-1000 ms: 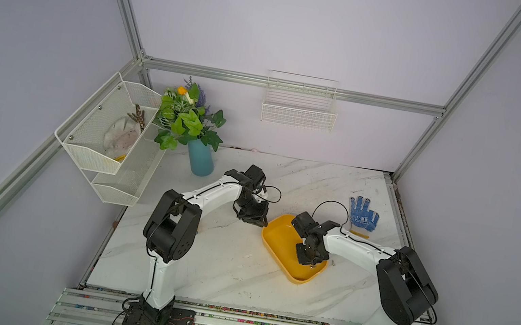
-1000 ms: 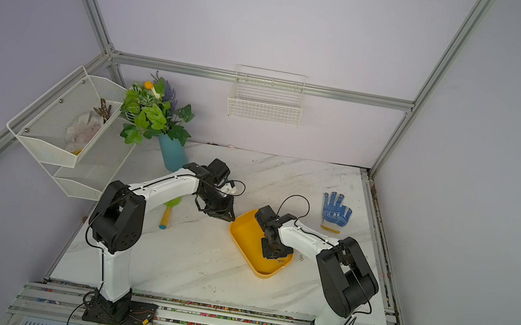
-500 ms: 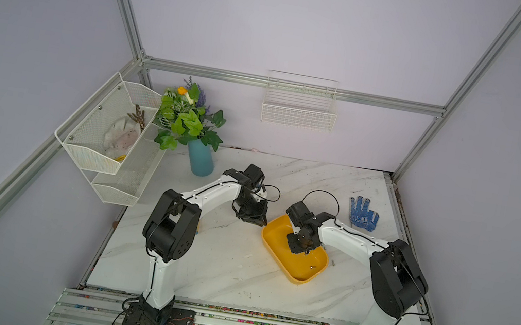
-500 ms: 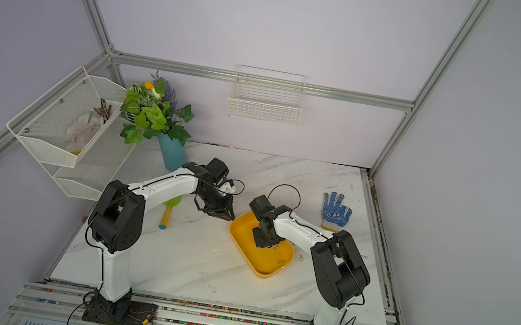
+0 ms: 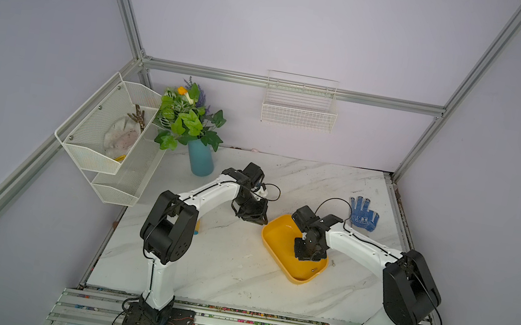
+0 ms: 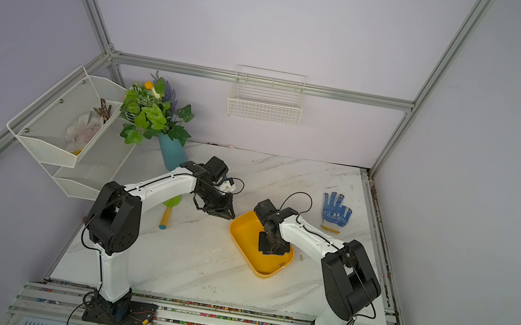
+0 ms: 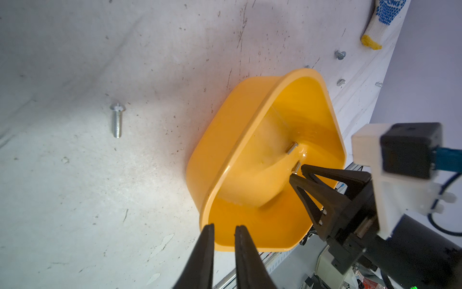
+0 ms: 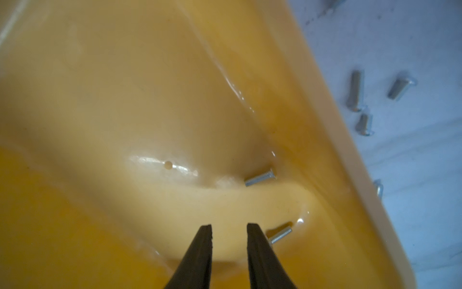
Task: Take out the screws from the storage box
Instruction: Pick up the screw from the storage box.
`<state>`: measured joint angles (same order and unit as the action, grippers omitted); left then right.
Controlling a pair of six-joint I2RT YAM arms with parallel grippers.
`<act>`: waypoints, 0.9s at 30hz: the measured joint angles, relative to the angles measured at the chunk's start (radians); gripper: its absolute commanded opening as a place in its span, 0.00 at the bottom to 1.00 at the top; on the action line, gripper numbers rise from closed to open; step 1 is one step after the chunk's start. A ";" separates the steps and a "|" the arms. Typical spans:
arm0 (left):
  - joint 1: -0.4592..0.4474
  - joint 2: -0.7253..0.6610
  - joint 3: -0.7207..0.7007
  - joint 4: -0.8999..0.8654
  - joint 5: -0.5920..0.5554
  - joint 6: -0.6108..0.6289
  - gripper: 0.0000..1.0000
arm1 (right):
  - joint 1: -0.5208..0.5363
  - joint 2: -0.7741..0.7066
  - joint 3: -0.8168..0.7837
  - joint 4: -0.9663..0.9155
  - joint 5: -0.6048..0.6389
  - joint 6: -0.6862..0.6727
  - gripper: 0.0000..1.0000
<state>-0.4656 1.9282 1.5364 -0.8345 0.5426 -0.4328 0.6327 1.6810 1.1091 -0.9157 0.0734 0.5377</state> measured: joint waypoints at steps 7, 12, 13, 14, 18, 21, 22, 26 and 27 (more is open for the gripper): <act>0.000 -0.003 0.000 0.000 0.000 0.004 0.21 | -0.005 0.035 -0.009 0.002 0.021 0.032 0.36; 0.000 -0.007 0.000 -0.004 0.000 0.013 0.22 | -0.029 0.062 -0.011 0.035 0.010 0.039 0.38; 0.001 -0.011 0.000 -0.005 0.000 0.015 0.23 | -0.032 0.063 -0.012 0.043 0.010 0.039 0.39; 0.001 -0.015 0.000 -0.005 0.000 0.015 0.23 | -0.033 0.063 -0.013 0.050 0.011 0.039 0.40; 0.003 -0.031 0.000 -0.005 0.000 0.018 0.23 | -0.037 0.066 -0.015 0.076 0.007 0.042 0.44; 0.005 -0.032 -0.001 -0.004 0.000 0.019 0.23 | -0.037 0.066 -0.023 0.102 0.003 0.042 0.44; 0.005 -0.032 -0.001 -0.005 0.000 0.020 0.23 | -0.037 0.067 -0.026 0.113 0.004 0.041 0.44; 0.005 -0.032 -0.001 -0.005 0.000 0.023 0.23 | -0.039 0.074 -0.029 0.137 0.008 0.039 0.44; 0.005 -0.032 -0.001 -0.005 0.000 0.023 0.23 | -0.041 0.076 -0.029 0.142 0.008 0.038 0.44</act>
<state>-0.4603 1.8961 1.5356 -0.8394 0.5426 -0.4099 0.5915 1.7565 1.0805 -0.7742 0.0814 0.5758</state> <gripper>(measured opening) 0.226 0.442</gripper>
